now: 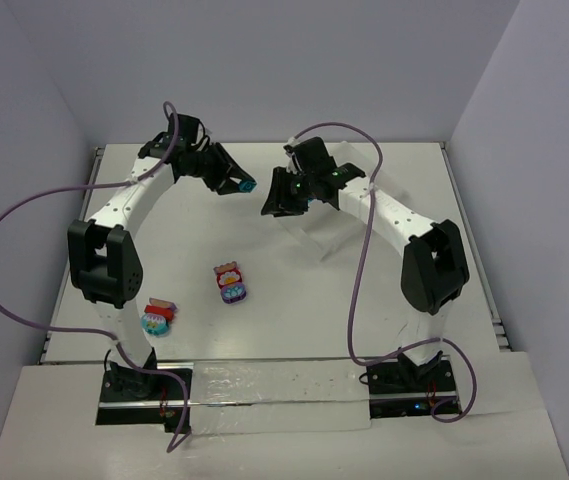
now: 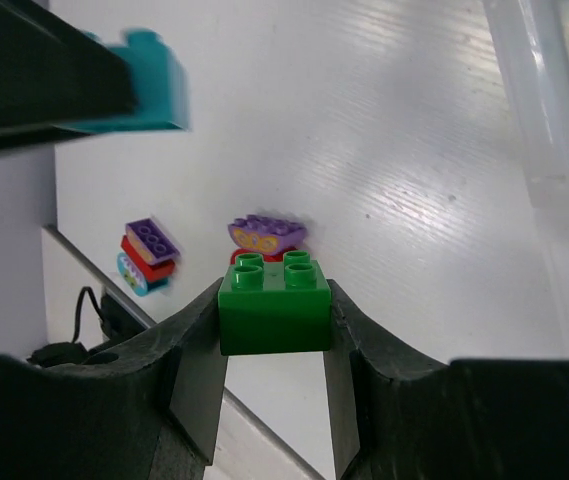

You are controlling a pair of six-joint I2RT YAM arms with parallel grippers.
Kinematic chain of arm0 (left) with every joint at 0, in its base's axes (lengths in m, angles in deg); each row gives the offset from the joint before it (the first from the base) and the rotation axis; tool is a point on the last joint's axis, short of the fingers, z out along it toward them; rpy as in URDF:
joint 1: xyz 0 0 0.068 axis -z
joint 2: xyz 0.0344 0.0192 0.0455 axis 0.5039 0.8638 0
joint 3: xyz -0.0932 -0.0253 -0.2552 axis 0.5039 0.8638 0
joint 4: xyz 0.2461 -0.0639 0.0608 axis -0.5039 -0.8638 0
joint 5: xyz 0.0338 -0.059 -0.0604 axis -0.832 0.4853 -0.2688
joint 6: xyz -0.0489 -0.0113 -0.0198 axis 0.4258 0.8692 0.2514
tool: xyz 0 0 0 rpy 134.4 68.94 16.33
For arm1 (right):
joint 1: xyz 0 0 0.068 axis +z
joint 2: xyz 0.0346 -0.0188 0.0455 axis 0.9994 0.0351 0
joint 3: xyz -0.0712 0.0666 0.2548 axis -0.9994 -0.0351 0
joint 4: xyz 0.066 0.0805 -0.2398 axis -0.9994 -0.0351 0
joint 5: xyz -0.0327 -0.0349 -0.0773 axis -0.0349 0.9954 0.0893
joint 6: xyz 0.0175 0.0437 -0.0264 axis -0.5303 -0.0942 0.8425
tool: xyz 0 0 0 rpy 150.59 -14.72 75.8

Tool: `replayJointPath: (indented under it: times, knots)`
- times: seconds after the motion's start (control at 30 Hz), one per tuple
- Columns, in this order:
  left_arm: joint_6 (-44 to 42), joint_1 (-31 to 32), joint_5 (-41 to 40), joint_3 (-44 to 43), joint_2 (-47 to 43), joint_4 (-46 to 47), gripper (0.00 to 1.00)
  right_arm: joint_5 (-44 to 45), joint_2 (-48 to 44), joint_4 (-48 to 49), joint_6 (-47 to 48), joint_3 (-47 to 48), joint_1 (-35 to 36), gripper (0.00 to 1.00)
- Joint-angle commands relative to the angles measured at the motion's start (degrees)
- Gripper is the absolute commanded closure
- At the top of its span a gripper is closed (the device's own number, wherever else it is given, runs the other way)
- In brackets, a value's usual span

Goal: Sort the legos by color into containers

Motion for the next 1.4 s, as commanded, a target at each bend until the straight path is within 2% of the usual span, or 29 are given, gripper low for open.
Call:
replayJointPath:
  times: [0.0, 0.07, 0.17, 0.23, 0.33, 0.67, 0.87, 0.93, 1.0, 1.17, 1.2, 1.23, 1.37]
  knots:
    - [0.9, -0.1, 0.0, -4.7, 0.1, 0.5, 1.00, 1.6, -4.5, -3.4, 3.7, -0.4, -0.5, 1.00]
    - [0.4, 0.2, -0.5, -6.2, 1.1, -0.3, 1.00, 5.0, -6.2, -5.5, 3.7, -0.2, -0.9, 1.00]
    - [-1.4, 2.2, -4.9, -13.2, 5.4, -4.0, 1.00, 13.5, -11.0, -7.1, 1.2, -3.5, -3.7, 1.00]
    - [-3.1, 3.2, -8.5, -16.3, 7.3, -6.3, 1.00, 15.0, -14.6, -6.8, -0.9, -5.9, -6.5, 1.00]
    - [-5.8, 6.6, -12.8, -26.0, 15.0, -11.0, 1.00, 17.6, -19.3, -6.8, -2.9, -10.3, -11.5, 1.00]
    - [-7.5, 11.3, -16.1, -31.7, 23.7, -7.9, 1.00, 28.3, -29.6, -9.3, -5.5, -15.5, -18.3, 1.00]
    - [-7.1, 12.6, -16.9, -34.8, 27.7, -6.4, 1.00, 27.6, -31.2, -9.3, -4.3, -16.2, -19.0, 1.00]
    - [-6.7, 12.7, -16.7, -34.3, 27.7, -5.3, 0.90, 27.2, -31.2, -9.1, -4.1, -16.5, -19.0, 1.00]
    - [-6.5, 12.8, -16.6, -33.7, 27.4, -4.4, 0.73, 26.7, -31.2, -8.9, -3.8, -16.8, -19.0, 1.00]
    - [-7.0, 13.2, -16.0, -34.7, 27.2, -5.8, 0.43, 24.8, -30.3, -7.6, -3.4, -17.0, -19.0, 1.00]
    - [-7.0, 13.2, -16.0, -34.7, 27.1, -5.8, 0.42, 24.7, -30.2, -7.5, -3.5, -17.0, -19.0, 1.00]
    - [-7.2, 13.3, -15.9, -34.6, 26.4, -6.1, 0.35, 24.4, -29.5, -6.8, -3.7, -16.9, -19.0, 1.00]
    - [-8.1, 13.4, -16.4, -34.2, 23.0, -7.7, 0.22, 24.3, -25.8, -4.3, -4.5, -15.1, -19.1, 1.00]
